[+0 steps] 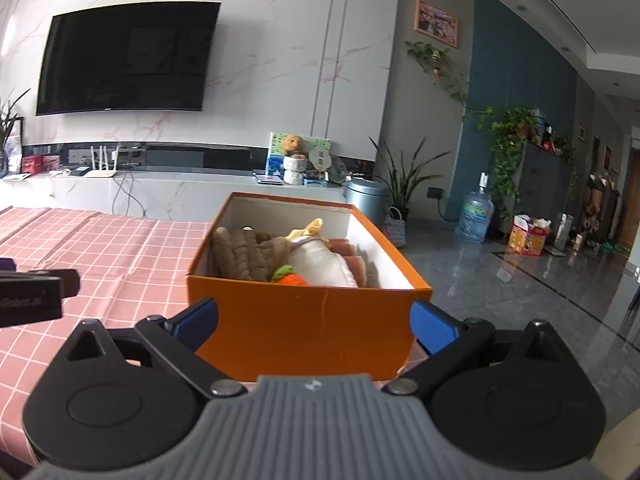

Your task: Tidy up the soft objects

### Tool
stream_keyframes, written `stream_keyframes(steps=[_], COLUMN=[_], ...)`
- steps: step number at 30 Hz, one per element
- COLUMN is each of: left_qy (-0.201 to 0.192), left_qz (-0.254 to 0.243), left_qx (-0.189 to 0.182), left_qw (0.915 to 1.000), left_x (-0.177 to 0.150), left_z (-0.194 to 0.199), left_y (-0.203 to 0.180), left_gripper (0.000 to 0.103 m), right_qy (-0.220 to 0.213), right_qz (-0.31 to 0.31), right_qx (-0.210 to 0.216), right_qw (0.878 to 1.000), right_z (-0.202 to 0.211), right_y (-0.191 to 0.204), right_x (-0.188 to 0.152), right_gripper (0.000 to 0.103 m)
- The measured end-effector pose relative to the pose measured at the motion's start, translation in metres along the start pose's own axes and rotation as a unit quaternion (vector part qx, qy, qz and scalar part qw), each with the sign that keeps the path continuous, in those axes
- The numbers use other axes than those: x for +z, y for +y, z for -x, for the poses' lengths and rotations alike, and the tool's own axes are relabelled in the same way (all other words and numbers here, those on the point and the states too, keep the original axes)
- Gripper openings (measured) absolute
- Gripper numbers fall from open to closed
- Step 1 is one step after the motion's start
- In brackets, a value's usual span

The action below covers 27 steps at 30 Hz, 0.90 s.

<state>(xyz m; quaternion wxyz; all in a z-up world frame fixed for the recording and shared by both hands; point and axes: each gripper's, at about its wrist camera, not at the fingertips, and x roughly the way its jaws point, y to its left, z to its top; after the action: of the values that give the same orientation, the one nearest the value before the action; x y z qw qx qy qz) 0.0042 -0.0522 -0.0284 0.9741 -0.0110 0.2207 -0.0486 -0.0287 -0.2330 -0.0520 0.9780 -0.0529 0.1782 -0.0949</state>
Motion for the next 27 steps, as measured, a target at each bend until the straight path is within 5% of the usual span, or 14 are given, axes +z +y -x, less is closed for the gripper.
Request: stream_keyframes(steps=[27], left_qy=[0.011], left_qz=[-0.021], left_qx=[0.001], left_qw=[0.9997], left_x=[-0.0021], left_z=[0.0031], left_y=[-0.0062], left_gripper=[0.089], right_qy=[0.006], right_qz=[0.004], right_qx=[0.019], right_qw=[1.0], right_z=[0.0017], right_y=[0.0016], right_x=[-0.0024], right_gripper=[0.1])
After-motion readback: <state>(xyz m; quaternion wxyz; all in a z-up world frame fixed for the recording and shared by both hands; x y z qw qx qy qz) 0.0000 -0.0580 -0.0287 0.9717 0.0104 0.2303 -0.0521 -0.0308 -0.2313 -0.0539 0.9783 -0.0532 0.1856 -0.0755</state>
